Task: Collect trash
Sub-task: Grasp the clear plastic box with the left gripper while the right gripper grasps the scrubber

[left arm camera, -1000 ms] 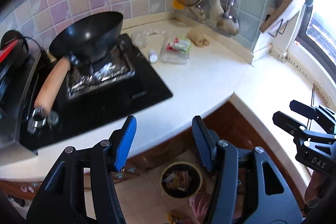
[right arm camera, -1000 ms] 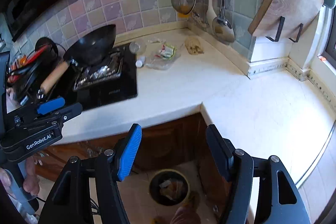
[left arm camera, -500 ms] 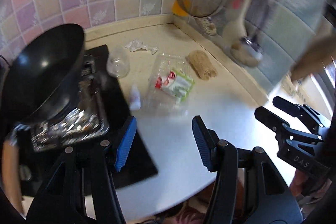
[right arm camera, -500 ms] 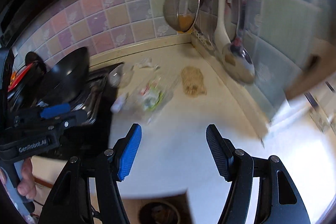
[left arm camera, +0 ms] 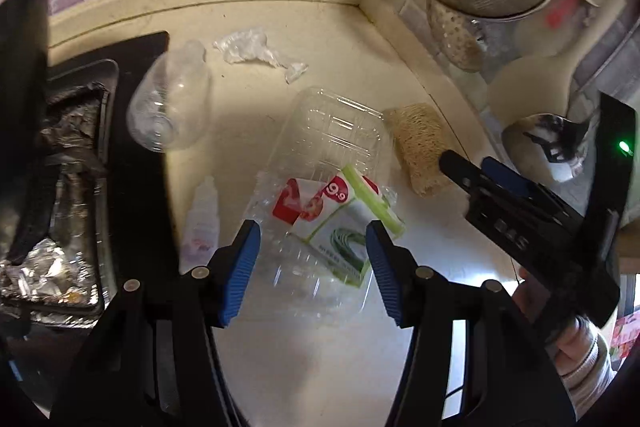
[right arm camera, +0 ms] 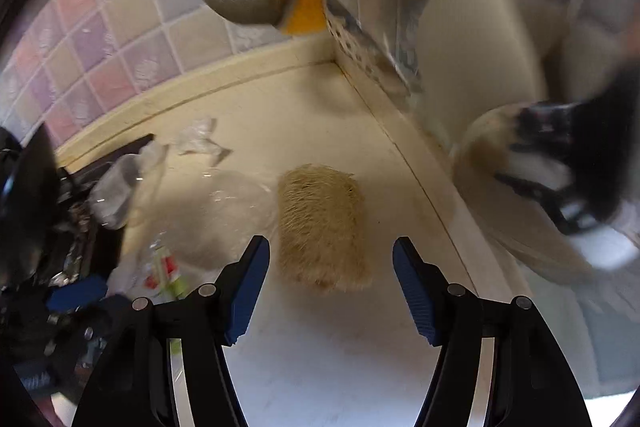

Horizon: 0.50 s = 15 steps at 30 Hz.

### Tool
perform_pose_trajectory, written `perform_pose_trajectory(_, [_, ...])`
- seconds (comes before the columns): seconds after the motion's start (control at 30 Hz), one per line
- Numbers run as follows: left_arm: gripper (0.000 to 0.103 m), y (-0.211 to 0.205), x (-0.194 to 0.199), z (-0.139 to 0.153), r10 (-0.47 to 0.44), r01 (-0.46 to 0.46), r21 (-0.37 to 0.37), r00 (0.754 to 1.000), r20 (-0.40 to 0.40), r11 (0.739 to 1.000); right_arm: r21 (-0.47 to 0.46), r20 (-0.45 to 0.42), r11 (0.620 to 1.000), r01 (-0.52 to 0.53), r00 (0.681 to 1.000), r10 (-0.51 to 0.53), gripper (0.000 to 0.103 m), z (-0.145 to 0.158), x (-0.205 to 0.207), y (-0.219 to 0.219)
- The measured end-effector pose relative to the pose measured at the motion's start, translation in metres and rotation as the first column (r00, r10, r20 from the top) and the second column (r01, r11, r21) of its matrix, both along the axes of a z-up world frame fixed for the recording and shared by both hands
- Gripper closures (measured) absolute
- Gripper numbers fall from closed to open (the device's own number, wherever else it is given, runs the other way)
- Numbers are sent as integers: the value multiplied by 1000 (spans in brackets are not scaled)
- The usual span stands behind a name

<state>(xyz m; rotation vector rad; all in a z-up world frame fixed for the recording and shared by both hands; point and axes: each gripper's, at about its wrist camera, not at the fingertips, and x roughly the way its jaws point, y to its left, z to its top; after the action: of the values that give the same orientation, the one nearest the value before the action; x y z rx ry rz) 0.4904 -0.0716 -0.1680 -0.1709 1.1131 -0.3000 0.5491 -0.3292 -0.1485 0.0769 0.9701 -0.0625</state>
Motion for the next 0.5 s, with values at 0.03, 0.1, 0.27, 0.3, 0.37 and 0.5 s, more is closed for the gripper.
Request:
perform_pose_trajectory(0.03, [51, -1, 1, -2, 0, 0, -1, 1000, -3, 1000, 12, -7, 1000, 0, 1000, 1, 38, -4, 1, 1])
perform_pose_trajectory(0.1, [52, -4, 6, -9, 2, -2, -7, 1000, -15, 1000, 33, -20, 999, 0, 1000, 1, 38, -14, 12, -2])
perform_pose_trajectory(0.27, [72, -5, 10, -19, 10, -11, -25, 999, -48, 1000, 44, -38, 999, -21, 999, 23, 50, -28, 21, 1])
perform_pose_trajectory(0.3, [75, -5, 10, -22, 8, -10, -31, 998, -55, 999, 48, -41, 999, -26, 999, 28, 50, -31, 24, 0])
perform_pose_trajectory(0.37, [78, -6, 9, -23, 8, -9, -26, 999, -53, 1000, 41, -29, 999, -31, 999, 32, 57, -32, 23, 3])
perform_pose_trajectory(0.5, [87, -7, 9, -27, 0, -3, -49, 998, -56, 999, 3, -17, 998, -57, 998, 57, 63, -35, 23, 12])
